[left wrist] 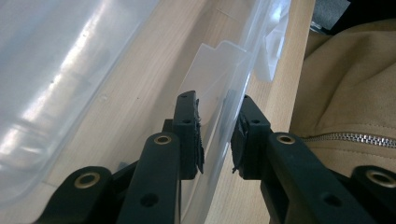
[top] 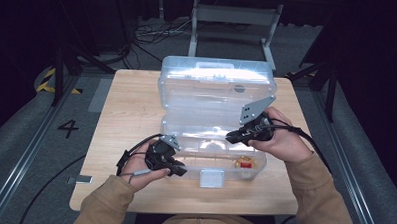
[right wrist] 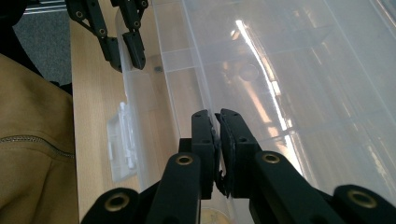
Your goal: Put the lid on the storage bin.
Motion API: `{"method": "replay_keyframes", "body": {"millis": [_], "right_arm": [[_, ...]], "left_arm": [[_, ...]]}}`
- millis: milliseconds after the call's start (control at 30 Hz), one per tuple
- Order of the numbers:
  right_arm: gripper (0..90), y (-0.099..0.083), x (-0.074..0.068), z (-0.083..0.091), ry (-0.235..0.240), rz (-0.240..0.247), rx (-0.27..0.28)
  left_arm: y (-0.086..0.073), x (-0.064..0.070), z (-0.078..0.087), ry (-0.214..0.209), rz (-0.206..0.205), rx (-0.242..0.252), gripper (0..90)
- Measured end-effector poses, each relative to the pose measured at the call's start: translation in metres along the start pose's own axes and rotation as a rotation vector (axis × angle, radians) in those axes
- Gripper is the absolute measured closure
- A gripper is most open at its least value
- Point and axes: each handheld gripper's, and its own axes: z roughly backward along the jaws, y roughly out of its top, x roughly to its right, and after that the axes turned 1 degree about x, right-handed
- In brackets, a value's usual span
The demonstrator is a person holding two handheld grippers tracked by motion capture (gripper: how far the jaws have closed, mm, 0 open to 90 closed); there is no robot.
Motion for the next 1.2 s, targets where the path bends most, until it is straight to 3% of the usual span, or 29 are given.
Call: {"method": "replay_keyframes", "body": {"millis": [433,633,833,933,967,1100,1200], "right_arm": [[85.0,-0.002,-0.003,-0.001,-0.007,-0.001,0.007],[85.1,-0.003,-0.002,-0.001,0.002,0.002,0.012],[85.3,-0.006,-0.003,-0.001,0.007,-0.015,0.037],[85.3,-0.008,-0.002,-0.001,0.007,-0.014,0.048],[85.3,-0.008,-0.003,-0.001,0.006,-0.019,0.051],[85.2,-0.009,-0.003,-0.001,0.007,-0.022,0.058],[85.1,-0.01,-0.003,-0.001,0.006,-0.025,0.062]], "left_arm": [[-0.001,0.001,0.0,0.008,-0.016,0.004,74.4],[-0.002,0.004,0.002,0.019,-0.004,-0.008,68.6],[-0.003,0.009,0.02,0.021,-0.018,0.021,62.1],[-0.003,0.01,0.027,0.021,-0.017,0.037,64.1],[-0.003,0.01,0.036,-0.008,-0.014,0.073,64.7],[-0.003,0.01,0.045,-0.009,-0.009,0.105,65.2],[-0.005,0.007,0.056,-0.043,0.01,0.16,64.2]]}}
